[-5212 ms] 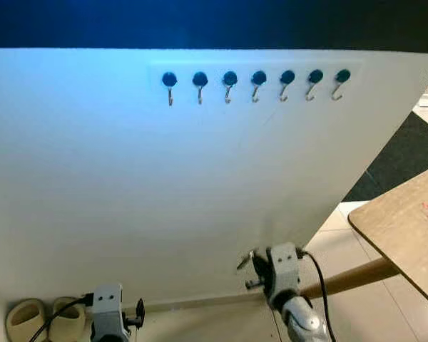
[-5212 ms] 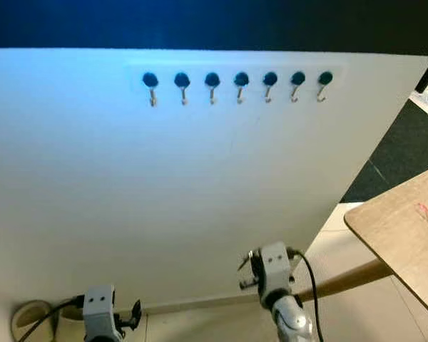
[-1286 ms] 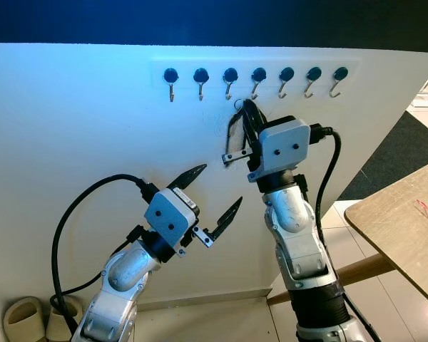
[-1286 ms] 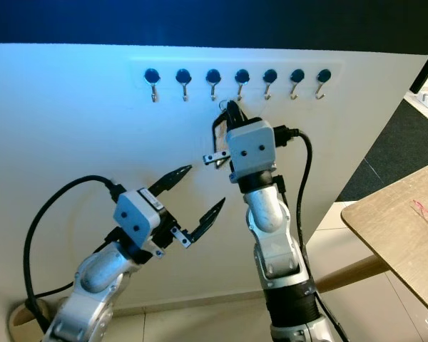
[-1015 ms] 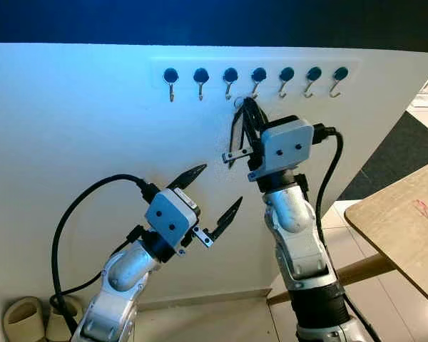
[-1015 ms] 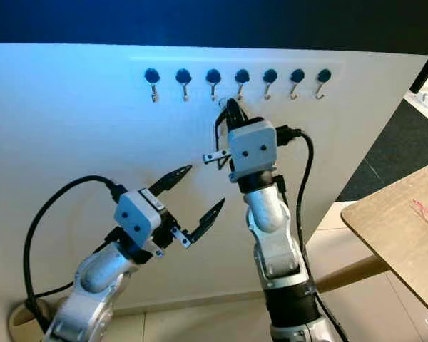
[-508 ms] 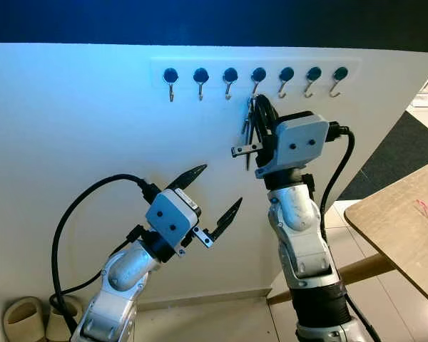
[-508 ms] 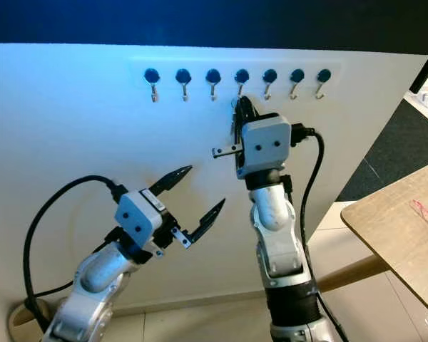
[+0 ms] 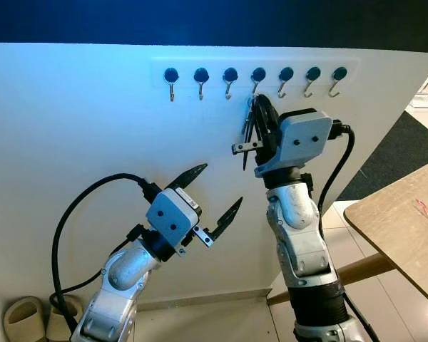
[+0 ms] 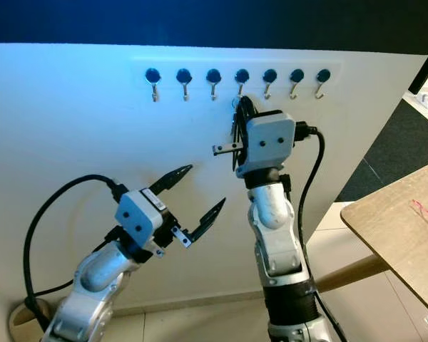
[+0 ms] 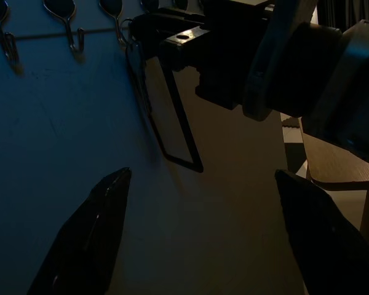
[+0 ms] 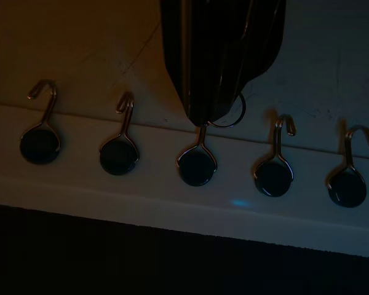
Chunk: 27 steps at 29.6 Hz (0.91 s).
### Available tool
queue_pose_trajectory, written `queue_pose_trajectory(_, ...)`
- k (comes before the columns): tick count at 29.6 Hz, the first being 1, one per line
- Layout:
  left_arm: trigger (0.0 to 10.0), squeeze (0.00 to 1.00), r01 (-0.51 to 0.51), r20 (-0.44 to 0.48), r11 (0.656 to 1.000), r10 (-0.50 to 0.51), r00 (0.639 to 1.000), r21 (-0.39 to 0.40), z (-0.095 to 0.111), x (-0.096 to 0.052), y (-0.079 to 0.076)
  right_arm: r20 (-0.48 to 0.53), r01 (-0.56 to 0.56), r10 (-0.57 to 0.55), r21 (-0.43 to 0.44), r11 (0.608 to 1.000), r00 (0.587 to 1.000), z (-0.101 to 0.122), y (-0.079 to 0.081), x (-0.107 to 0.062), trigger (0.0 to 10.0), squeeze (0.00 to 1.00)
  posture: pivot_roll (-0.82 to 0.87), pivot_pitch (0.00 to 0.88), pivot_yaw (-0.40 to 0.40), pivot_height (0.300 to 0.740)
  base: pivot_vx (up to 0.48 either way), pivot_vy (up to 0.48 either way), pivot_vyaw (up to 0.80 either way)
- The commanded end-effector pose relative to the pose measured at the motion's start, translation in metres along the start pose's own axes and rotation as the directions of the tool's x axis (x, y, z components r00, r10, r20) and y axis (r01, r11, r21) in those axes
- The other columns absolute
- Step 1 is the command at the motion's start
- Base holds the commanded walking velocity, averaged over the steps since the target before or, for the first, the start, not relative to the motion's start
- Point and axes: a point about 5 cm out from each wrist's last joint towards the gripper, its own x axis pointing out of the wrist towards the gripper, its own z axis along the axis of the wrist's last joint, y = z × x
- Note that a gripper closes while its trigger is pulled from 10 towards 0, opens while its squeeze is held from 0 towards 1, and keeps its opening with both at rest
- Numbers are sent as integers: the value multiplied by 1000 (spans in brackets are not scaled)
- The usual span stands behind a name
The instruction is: Hang keys on a hook
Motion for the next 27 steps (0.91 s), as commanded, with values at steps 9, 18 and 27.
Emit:
queue_pose_trajectory(9, 10000, 0, 30, -17, 999, -30, 999, 22, -1, 0, -2, 34, 25, -26, 29, 999, 999, 10, -6, 9, 10000, 0, 64, 96, -66, 740, 0, 0, 0)
queue_pose_trajectory(18, 10000, 0, 33, -17, 999, -32, 999, 23, -1, 0, -2, 22, 6, -7, 56, 998, 1000, 9, -5, 11, 10000, 0, 65, 94, -66, 740, 0, 0, 0)
queue_pose_trajectory(27, 10000, 0, 38, -18, 999, -37, 999, 25, -1, 0, -3, 17, 18, -19, 62, 998, 1000, 8, -7, 13, 10000, 0, 63, 92, -67, 740, 0, 0, 0)
